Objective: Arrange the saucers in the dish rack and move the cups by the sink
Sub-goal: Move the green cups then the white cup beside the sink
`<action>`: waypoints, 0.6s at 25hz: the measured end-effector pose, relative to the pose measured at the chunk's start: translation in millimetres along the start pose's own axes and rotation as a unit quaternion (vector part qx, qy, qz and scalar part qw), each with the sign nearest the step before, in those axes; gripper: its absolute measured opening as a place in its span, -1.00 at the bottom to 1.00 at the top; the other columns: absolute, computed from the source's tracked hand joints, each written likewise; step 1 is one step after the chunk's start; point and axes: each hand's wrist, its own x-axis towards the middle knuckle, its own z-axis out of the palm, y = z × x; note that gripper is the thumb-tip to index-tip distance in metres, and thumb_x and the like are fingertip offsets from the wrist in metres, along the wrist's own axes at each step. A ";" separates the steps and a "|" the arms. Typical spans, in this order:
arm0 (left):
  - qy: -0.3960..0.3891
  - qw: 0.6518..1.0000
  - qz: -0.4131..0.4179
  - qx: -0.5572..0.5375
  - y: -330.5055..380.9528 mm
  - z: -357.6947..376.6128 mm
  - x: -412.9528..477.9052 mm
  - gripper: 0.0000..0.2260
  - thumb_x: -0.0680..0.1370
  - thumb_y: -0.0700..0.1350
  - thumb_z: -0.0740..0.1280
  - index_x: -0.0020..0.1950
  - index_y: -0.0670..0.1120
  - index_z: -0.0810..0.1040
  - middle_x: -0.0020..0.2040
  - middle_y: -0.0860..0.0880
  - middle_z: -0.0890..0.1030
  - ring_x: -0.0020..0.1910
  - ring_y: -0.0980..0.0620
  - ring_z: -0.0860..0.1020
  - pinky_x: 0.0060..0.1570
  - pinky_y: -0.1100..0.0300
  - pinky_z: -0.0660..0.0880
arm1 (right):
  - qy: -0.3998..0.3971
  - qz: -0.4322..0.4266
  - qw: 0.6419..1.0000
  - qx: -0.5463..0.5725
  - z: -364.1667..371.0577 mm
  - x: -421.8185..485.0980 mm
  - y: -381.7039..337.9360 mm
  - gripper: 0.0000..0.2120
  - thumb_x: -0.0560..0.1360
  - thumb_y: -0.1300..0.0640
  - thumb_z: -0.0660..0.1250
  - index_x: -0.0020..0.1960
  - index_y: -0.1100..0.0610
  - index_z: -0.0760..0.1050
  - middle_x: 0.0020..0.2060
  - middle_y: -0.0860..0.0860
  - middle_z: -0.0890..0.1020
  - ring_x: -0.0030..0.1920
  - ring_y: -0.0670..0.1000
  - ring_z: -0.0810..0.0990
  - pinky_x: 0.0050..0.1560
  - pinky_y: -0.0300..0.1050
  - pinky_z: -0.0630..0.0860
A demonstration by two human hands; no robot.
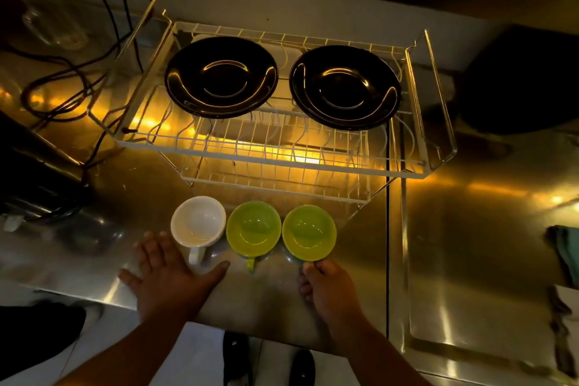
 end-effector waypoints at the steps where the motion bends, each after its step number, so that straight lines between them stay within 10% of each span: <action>1: 0.002 1.000 0.000 0.000 0.0 -0.1 0.1 0.28 0.23 0.75 -0.03 0.68 -0.12 -0.08 0.70 -0.17 -0.02 0.67 -0.17 -0.11 0.51 -0.43 -0.11 | 0.003 0.001 1.000 0.007 -1.3 -0.8 -0.4 -0.82 0.50 0.13 0.33 -0.22 0.19 0.61 -0.28 0.22 0.69 -0.28 0.15 0.60 -0.23 0.10 0.52; 15: -0.001 1.000 0.000 0.003 3.3 -6.7 -5.1 0.25 0.26 0.74 -0.06 0.68 -0.12 -0.08 0.70 -0.18 -0.06 0.67 -0.17 -0.12 0.50 -0.42 -0.10 | 0.126 -0.010 0.986 0.110 -124.5 -23.7 19.3 -0.80 0.60 0.21 0.26 -0.14 0.22 0.60 -0.21 0.29 0.68 -0.22 0.16 0.61 -0.13 0.07 0.51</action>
